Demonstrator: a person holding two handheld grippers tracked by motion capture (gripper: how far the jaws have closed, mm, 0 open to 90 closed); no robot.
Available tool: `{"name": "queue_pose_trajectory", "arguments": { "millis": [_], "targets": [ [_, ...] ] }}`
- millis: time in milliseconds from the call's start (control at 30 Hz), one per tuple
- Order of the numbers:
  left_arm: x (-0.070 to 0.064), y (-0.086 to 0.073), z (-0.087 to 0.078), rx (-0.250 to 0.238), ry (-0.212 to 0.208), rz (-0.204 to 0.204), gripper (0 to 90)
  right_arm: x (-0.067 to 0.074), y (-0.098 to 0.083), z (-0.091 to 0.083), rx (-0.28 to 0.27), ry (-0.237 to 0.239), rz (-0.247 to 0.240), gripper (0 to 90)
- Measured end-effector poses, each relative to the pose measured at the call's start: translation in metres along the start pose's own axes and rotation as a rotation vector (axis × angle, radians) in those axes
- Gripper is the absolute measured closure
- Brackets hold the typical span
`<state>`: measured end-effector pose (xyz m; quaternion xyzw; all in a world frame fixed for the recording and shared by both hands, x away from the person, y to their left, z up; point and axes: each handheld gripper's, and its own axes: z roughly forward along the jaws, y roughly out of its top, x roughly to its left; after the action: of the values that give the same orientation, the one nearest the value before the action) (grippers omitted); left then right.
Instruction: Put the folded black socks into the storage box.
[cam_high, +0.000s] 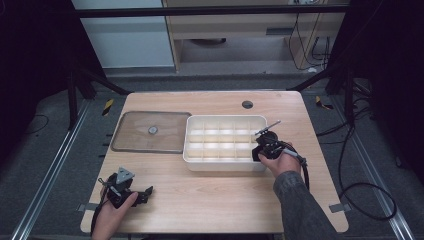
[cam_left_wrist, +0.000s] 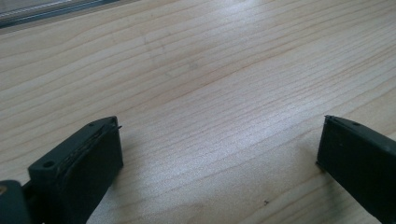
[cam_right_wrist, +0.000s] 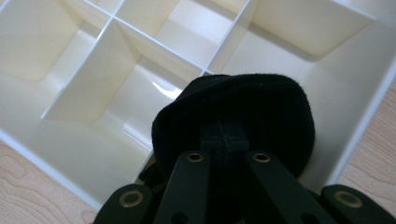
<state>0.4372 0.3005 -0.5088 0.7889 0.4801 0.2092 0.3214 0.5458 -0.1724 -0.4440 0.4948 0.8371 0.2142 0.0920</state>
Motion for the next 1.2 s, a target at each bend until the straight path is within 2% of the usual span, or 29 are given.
{"name": "queue_pose_trajectory", "arguments": {
  "millis": [167,433,667,833,1200],
  "targets": [
    [-0.0001,0.0000,0.0001,-0.001,0.000,0.000,0.0,-0.0022,0.0014,0.0031,0.018,0.015,0.014,90.0],
    [-0.0007,0.0000,0.0003,-0.004,-0.002,-0.004,0.0,-0.0006,0.0019,0.0041,0.028,0.006,0.014,90.0],
    [-0.0006,0.0001,0.0000,0.001,-0.002,-0.001,0.0,-0.0025,0.0021,0.0047,0.031,0.017,0.022,90.0],
    [-0.0009,0.0001,0.0003,-0.004,-0.002,-0.006,0.0,-0.0005,0.0060,0.0034,0.056,0.005,0.020,90.0],
    [-0.0006,0.0001,0.0001,-0.001,-0.002,-0.002,0.0,-0.0004,0.0065,-0.0039,0.043,0.012,0.018,90.0]
  ]
}}
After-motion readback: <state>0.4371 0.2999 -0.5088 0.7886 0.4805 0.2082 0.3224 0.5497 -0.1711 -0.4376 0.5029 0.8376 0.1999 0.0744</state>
